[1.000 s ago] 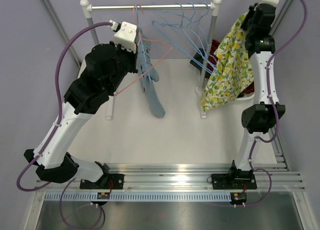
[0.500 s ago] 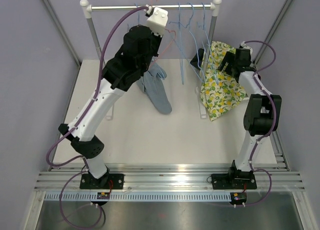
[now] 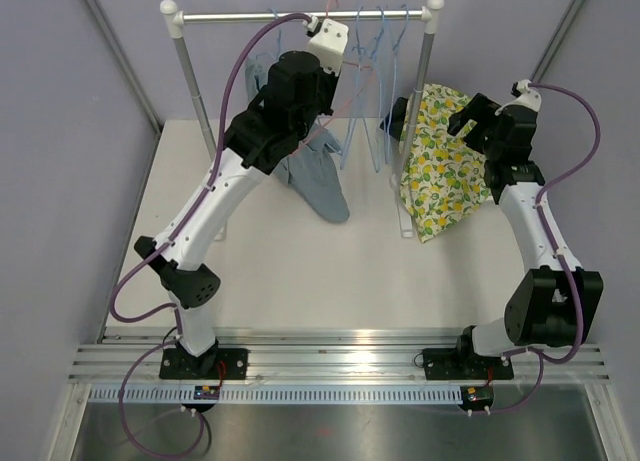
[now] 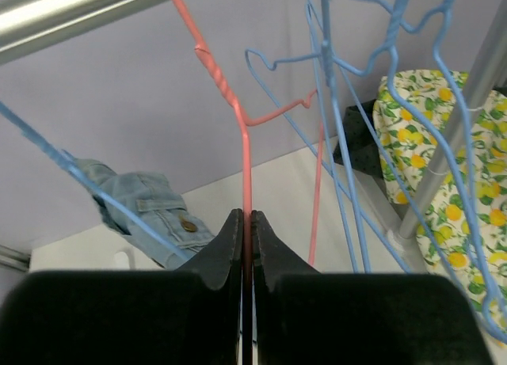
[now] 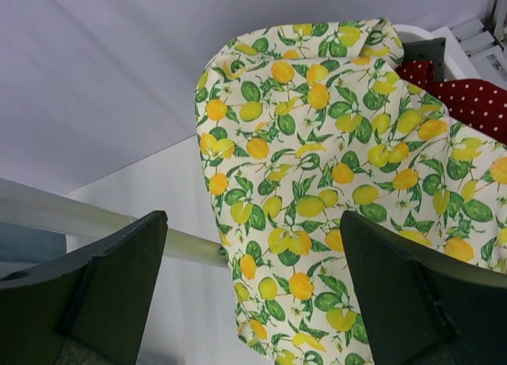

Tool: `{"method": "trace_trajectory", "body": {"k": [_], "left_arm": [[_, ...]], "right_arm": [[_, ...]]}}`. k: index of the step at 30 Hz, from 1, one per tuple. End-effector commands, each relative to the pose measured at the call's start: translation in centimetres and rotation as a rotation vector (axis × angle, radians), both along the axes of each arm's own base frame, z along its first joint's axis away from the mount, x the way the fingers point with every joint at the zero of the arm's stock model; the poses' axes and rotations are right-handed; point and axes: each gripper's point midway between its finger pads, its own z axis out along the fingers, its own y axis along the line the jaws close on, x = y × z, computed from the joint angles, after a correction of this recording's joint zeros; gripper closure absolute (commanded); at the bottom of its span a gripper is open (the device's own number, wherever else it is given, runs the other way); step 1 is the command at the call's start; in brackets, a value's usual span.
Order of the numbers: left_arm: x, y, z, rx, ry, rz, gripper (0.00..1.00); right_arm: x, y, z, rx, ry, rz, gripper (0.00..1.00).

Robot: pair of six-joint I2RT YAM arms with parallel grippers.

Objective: Remove the skirt from the hanger

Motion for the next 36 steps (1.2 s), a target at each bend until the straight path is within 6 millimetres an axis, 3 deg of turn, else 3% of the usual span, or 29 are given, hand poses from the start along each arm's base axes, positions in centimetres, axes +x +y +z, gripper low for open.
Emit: {"method": "trace_trajectory", "body": {"k": [1,4,7,11,15,16,18,19,24,26,32,33,36], "left_arm": [[-2.1,-0.8,1.1,-0.087,0.022,-0.096,0.93],[-2.9,-1.0,0.8,-0.098,0.038,-0.112,0.77],[-4.0,-1.0,1.5,-0.114,0.035,-0.120,0.41],[-5.7,0.3,3.5,-0.175,0.017,-0.117,0.20],[-7.8,2.5,5.7,-0.231,-0.007,-0.105,0.15],[-8.6,3.7,6.7,-0.246,-0.029,-0.089,0.15],[-9.2,5.3,7.0,-0.235,-0.039,-0.050,0.13],[-9.9,7.3,8.1,-0.251,-0.074,0.009,0.12],[-8.7,13.5,7.9,-0.268,-0.106,0.246,0.11],[-7.7,14.3,7.3,-0.284,-0.091,0.258,0.13],[-4.5,12.1,6.0,-0.312,-0.051,0.201,0.12],[-3.4,11.3,5.1,-0.314,-0.027,0.193,0.12],[-2.2,9.6,4.8,-0.357,-0.003,0.119,0.13]], "right_arm": [[-1.3,0.7,1.1,0.029,-0.031,0.027,0.02],[-2.3,1.0,1.0,0.040,-0.024,0.037,0.02],[-3.5,1.2,1.4,0.045,-0.027,0.040,0.02],[-5.2,1.4,2.3,0.047,-0.037,0.047,0.02],[-6.8,1.4,2.7,0.036,-0.033,0.049,0.02],[-7.1,1.5,3.0,0.037,-0.036,0.051,0.02],[-8.2,1.5,3.5,0.026,-0.040,0.054,0.02],[-8.5,1.5,3.7,0.023,-0.043,0.055,0.01],[-11.1,1.7,5.4,0.009,-0.075,0.061,0.01],[-11.9,1.7,6.1,0.008,-0.094,0.061,0.01],[-12.9,1.8,7.0,-0.001,-0.106,0.069,0.01],[-13.0,1.8,7.0,-0.004,-0.104,0.066,0.01],[-13.2,1.8,6.7,-0.012,-0.101,0.068,0.01]]}}
